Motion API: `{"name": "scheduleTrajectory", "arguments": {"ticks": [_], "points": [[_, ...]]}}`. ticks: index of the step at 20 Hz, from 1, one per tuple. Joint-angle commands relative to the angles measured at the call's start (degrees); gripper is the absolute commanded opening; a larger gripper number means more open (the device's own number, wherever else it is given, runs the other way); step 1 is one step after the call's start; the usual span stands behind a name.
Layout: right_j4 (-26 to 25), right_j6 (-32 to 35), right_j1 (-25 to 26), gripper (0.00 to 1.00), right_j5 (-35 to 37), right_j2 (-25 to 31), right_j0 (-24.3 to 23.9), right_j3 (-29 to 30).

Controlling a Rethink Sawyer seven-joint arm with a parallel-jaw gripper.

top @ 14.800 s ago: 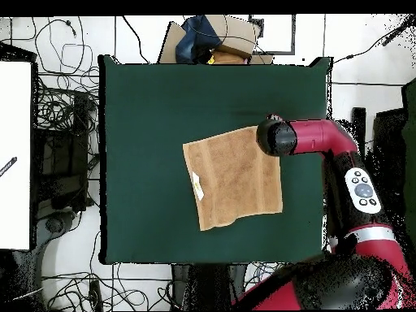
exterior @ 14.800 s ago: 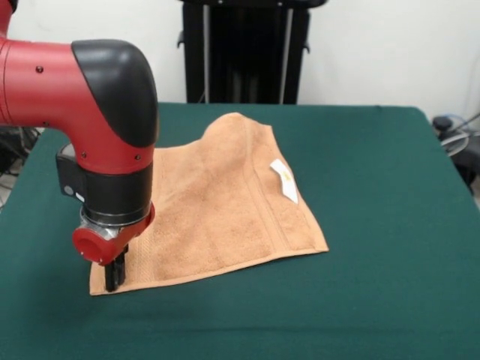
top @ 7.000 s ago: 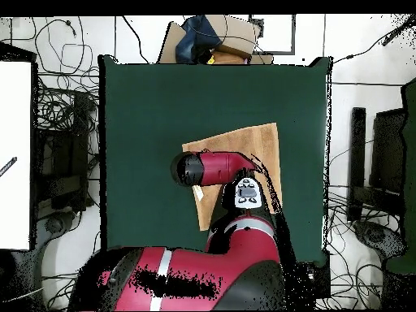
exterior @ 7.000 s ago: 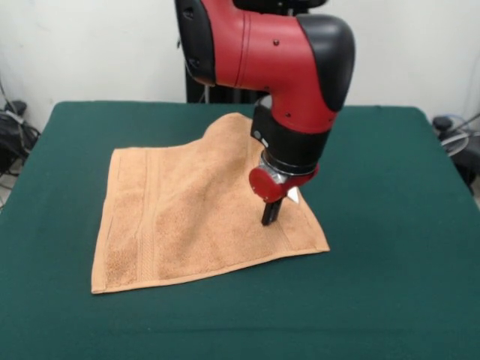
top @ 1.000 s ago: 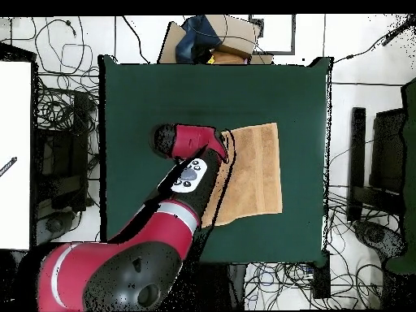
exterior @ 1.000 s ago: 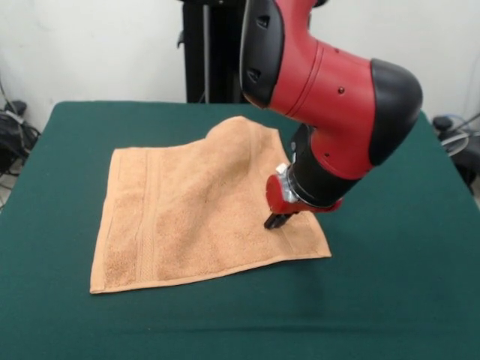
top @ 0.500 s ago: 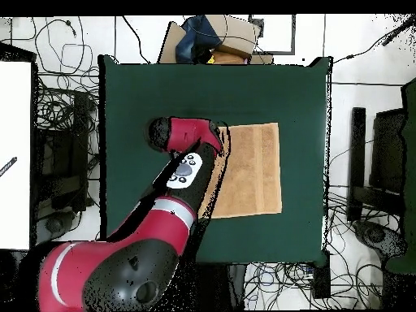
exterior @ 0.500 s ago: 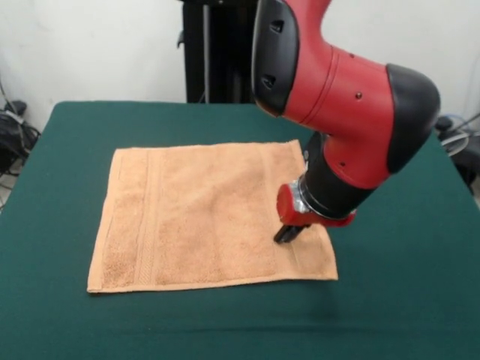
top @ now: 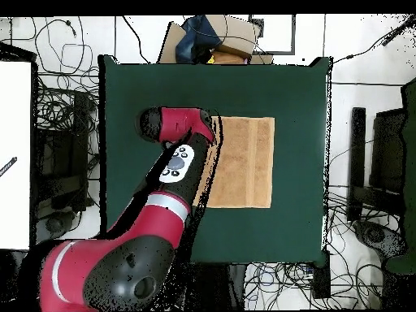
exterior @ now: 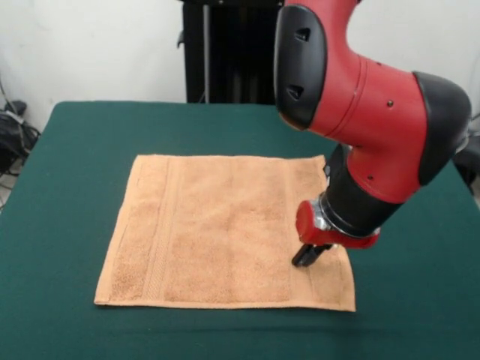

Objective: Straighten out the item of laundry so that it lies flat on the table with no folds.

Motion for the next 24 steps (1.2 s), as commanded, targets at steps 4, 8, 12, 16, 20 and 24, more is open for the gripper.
{"name": "scheduleTrajectory", "arguments": {"ticks": [4, 8, 12, 16, 20, 24], "points": [[5.2, 18.4, 5.8, 0.00, -13.1, 11.5, 2.1, -3.1], [3.0, 15.4, 3.0, 0.00, -15.9, 13.0, 1.9, 2.7], [1.7, 13.6, 1.0, 0.00, -15.3, 13.1, 2.0, 6.8], [1.4, 13.8, 0.8, 0.00, -16.5, 13.0, 2.1, 8.0], [1.2, 13.1, 0.6, 0.00, -17.5, 13.5, 2.0, 8.7], [1.3, 12.3, -0.2, 0.00, -16.9, 14.1, 1.7, 9.6]]}}
